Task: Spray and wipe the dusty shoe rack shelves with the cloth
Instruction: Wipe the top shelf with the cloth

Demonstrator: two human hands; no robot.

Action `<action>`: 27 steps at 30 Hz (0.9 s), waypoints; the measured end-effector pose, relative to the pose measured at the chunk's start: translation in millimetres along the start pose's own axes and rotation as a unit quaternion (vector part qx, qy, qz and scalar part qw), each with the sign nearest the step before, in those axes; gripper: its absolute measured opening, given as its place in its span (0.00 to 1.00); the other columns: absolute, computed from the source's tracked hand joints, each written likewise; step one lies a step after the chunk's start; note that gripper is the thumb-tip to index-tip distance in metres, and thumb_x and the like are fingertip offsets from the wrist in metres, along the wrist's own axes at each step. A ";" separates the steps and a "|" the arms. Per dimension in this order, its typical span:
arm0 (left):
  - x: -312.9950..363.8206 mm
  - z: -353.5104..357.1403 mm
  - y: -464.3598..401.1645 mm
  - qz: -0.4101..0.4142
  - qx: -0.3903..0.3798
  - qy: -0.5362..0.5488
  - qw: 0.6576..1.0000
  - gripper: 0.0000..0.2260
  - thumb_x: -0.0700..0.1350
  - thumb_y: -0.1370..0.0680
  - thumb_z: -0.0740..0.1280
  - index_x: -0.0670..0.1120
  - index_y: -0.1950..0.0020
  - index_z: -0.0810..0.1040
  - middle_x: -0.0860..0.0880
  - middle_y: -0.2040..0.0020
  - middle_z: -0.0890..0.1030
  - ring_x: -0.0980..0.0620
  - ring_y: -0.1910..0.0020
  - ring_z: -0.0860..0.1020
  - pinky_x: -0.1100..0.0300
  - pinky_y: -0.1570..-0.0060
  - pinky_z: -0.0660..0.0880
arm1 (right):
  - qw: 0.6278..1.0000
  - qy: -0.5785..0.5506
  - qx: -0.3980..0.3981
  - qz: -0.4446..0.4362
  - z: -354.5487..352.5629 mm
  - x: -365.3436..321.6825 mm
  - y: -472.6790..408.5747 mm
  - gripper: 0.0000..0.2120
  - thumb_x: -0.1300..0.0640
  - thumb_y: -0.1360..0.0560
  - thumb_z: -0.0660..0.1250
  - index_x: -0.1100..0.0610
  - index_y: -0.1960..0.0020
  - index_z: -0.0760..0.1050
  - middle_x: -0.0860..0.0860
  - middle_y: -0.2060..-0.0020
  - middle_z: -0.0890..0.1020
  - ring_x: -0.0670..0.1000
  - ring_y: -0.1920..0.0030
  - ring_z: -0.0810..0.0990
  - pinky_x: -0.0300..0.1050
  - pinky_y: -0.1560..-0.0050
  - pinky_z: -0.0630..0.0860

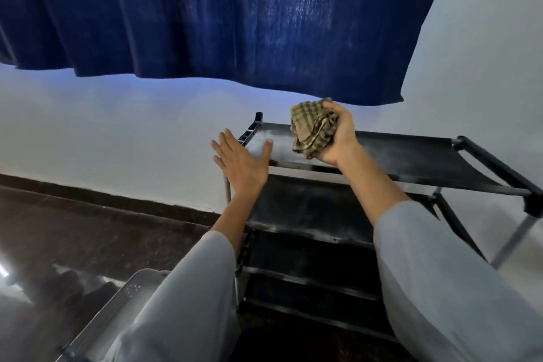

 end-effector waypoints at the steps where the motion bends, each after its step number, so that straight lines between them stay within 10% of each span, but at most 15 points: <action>1: -1.7 1.9 -5.5 0.008 0.024 -0.004 1.000 0.40 0.59 0.20 0.61 0.39 0.21 0.45 0.42 0.20 0.47 0.43 0.21 0.40 0.49 0.25 0.38 | 1.000 0.025 0.003 -0.008 1.0 -3.2 -14.5 0.21 0.48 0.26 0.59 0.64 0.46 0.77 0.59 0.55 0.80 0.56 0.57 0.78 0.46 0.52 0.74; 4: -8.7 6.1 -18.5 0.038 0.067 -0.027 0.997 0.31 0.52 0.18 0.59 0.38 0.21 0.51 0.41 0.20 0.52 0.44 0.21 0.44 0.53 0.25 0.39 | 0.974 0.222 0.020 -0.048 7.0 -5.3 -55.9 0.12 0.51 0.24 0.61 0.58 0.48 0.76 0.58 0.55 0.80 0.53 0.59 0.78 0.44 0.57 0.74; 8: -20.8 3.7 -28.9 0.066 0.115 0.000 0.991 0.21 0.41 0.18 0.61 0.41 0.25 0.65 0.45 0.24 0.65 0.48 0.24 0.60 0.56 0.26 0.56 | 0.732 0.672 -0.036 -0.109 19.0 13.5 -98.4 0.23 0.54 0.25 0.64 0.50 0.30 0.66 0.54 0.38 0.75 0.53 0.42 0.75 0.47 0.43 0.72; 11: -32.0 -3.9 -37.1 0.039 0.111 0.097 0.988 0.18 0.35 0.20 0.62 0.42 0.31 0.72 0.47 0.33 0.75 0.52 0.34 0.72 0.64 0.36 0.67 | 0.609 0.776 -0.145 -0.084 22.8 43.5 -104.5 0.21 0.54 0.23 0.63 0.50 0.30 0.69 0.53 0.35 0.75 0.54 0.38 0.74 0.49 0.39 0.70; 18: -46.6 -3.5 -57.7 0.022 0.020 0.108 0.994 0.13 0.35 0.21 0.65 0.38 0.38 0.79 0.43 0.44 0.83 0.49 0.43 0.80 0.63 0.42 0.72 | 0.612 0.725 -0.314 -0.033 27.7 43.1 -72.2 0.21 0.61 0.22 0.62 0.45 0.33 0.71 0.46 0.63 0.77 0.40 0.70 0.72 0.33 0.67 0.67; 20: -46.9 -4.3 -59.0 0.023 0.011 0.110 0.994 0.13 0.36 0.21 0.65 0.38 0.37 0.79 0.43 0.43 0.82 0.50 0.42 0.79 0.62 0.40 0.72 | 0.613 0.724 -0.318 -0.004 18.2 35.0 -70.5 0.23 0.63 0.23 0.60 0.40 0.35 0.70 0.51 0.60 0.79 0.48 0.65 0.74 0.43 0.64 0.71; 25: -53.5 -4.9 -61.9 0.017 -0.010 0.132 0.991 0.14 0.36 0.22 0.66 0.39 0.36 0.78 0.44 0.42 0.82 0.50 0.41 0.79 0.62 0.39 0.71 | 0.458 0.859 -0.206 -0.104 8.1 35.1 -102.5 0.26 0.62 0.26 0.58 0.43 0.31 0.69 0.49 0.35 0.75 0.52 0.42 0.75 0.47 0.42 0.72; 27: -55.0 -5.3 -62.1 0.010 -0.015 0.150 0.989 0.14 0.36 0.22 0.66 0.39 0.37 0.79 0.44 0.42 0.82 0.50 0.41 0.79 0.62 0.39 0.72 | 0.474 0.853 -0.181 -0.119 16.8 43.4 -111.5 0.25 0.62 0.26 0.58 0.44 0.32 0.71 0.50 0.36 0.76 0.52 0.41 0.75 0.50 0.42 0.72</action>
Point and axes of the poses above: each hand's wrist, its own y-axis away from the middle knuckle, its own z-axis out of the palm, x = y × z, the point moved 5 cm from there along -y, towards the middle knuckle
